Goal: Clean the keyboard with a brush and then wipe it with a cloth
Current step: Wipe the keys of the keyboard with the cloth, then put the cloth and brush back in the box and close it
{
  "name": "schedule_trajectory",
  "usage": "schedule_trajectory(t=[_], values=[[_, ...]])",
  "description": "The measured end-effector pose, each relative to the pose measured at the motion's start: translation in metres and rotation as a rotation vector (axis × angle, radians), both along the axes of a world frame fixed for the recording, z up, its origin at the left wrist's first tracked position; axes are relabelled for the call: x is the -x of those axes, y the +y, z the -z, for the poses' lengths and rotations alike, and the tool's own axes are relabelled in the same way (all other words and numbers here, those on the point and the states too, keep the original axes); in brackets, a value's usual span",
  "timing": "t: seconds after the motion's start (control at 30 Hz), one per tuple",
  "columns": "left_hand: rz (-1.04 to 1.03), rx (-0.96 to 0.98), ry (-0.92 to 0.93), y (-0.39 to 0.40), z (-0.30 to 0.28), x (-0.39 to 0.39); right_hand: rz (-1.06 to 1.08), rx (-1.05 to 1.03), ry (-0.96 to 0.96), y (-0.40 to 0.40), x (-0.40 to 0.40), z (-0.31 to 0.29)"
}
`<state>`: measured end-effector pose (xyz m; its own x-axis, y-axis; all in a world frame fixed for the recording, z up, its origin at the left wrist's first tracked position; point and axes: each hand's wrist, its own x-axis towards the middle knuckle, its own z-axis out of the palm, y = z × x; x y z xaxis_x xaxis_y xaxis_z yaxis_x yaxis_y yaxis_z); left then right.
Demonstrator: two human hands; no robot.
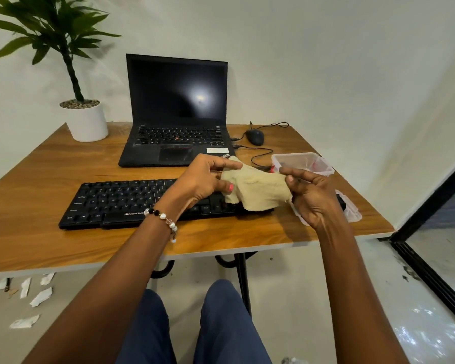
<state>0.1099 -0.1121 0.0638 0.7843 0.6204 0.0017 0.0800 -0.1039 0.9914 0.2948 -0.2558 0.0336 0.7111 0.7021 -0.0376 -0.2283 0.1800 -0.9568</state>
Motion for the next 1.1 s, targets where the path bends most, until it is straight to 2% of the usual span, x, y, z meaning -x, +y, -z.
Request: schedule_trajectory(t=[0.1, 0.2, 0.23, 0.33, 0.43, 0.5, 0.6, 0.67, 0.73, 0.9, 1.0, 1.1], values=[[-0.017, 0.003, 0.026, -0.006, 0.002, -0.013, -0.013, 0.0, -0.031, -0.007, -0.005, -0.001], [-0.016, 0.024, 0.058, -0.01, 0.001, -0.027, -0.004, 0.119, -0.234, -0.018, -0.012, -0.014], [-0.031, -0.018, 0.085, -0.012, 0.001, -0.032, 0.025, 0.182, -0.341, -0.02, -0.016, -0.019], [-0.113, -0.304, 0.187, -0.023, -0.001, -0.052, 0.11, 0.368, -0.656, -0.027, -0.033, -0.03], [-0.108, -0.432, 0.173, -0.036, -0.003, -0.073, 0.13, 0.478, -0.789, -0.039, -0.054, -0.039], [-0.054, -0.367, 0.143, -0.041, -0.004, -0.087, 0.085, 0.449, -0.721, -0.051, -0.066, -0.044], [0.03, -0.04, 0.08, -0.05, -0.002, -0.11, 0.107, 0.379, -0.407, -0.062, -0.08, -0.044], [0.04, 0.191, 0.056, -0.058, 0.003, -0.125, 0.193, 0.398, -0.294, -0.064, -0.092, -0.037], [0.015, 0.323, 0.062, -0.064, 0.01, -0.137, 0.258, 0.442, -0.241, -0.062, -0.103, -0.025], [-0.067, 0.425, 0.055, -0.067, 0.027, -0.158, 0.346, 0.471, -0.159, -0.059, -0.123, 0.004], [-0.087, 0.369, 0.103, -0.063, 0.038, -0.161, 0.363, 0.526, -0.209, -0.059, -0.131, 0.016], [-0.103, 0.27, 0.148, -0.061, 0.047, -0.16, 0.364, 0.615, -0.353, -0.058, -0.125, 0.018]])
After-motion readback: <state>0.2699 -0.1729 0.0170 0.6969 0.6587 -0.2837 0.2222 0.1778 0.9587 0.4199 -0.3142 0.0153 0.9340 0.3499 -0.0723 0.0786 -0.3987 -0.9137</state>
